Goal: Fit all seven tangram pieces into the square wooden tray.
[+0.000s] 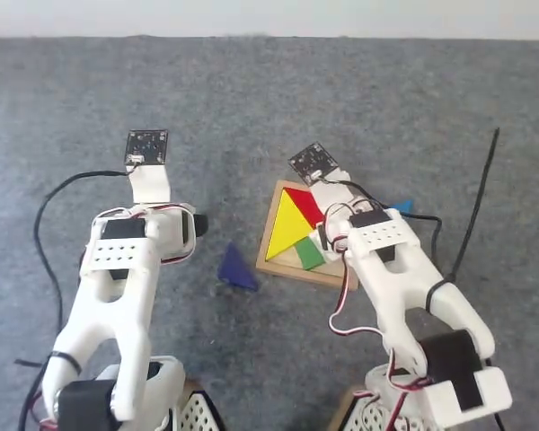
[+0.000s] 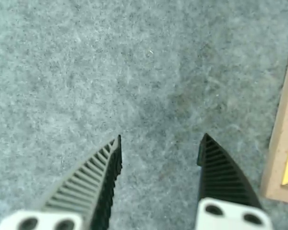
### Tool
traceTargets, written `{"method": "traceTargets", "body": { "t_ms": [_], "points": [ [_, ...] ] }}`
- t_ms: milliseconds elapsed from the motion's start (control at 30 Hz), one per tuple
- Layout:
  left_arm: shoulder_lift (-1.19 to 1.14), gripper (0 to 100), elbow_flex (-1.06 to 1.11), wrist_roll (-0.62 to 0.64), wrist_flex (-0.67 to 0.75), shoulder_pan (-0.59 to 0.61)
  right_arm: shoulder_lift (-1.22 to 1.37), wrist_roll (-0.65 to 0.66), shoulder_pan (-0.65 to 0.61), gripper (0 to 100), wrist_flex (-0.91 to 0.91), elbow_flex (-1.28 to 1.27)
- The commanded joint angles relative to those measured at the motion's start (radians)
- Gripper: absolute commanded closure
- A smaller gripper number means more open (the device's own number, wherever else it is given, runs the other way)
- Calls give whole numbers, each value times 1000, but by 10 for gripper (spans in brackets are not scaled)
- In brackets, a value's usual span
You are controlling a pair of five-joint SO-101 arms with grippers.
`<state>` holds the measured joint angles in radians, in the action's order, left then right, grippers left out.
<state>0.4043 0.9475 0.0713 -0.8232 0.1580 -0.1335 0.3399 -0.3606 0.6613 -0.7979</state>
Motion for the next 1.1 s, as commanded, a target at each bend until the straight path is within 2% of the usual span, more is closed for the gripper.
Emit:
{"method": "traceTargets", "body": {
  "t_ms": [0, 167, 333, 433, 567, 733, 967, 1067],
  "points": [
    [31, 744, -5, 9, 15, 6, -2, -32, -24, 702, -13, 57],
    [31, 744, -5, 9, 17, 6, -47, -43, -16, 702, -2, 44],
    [29, 744, -5, 9, 17, 6, -226, -69, -13, 702, 5, -61],
    [29, 744, -5, 9, 15, 6, -401, -71, 64, 702, 38, -149],
    [29, 744, -5, 9, 18, 6, -544, -77, 232, 702, 76, -209],
    [29, 744, -5, 9, 18, 6, -470, -77, 343, 702, 90, -192],
    [29, 746, -8, 11, -6, -2, -283, -81, 344, 702, 150, -94],
    [35, 746, -16, 11, -63, -34, -214, -144, 352, 702, 163, -29]
  ]
}}
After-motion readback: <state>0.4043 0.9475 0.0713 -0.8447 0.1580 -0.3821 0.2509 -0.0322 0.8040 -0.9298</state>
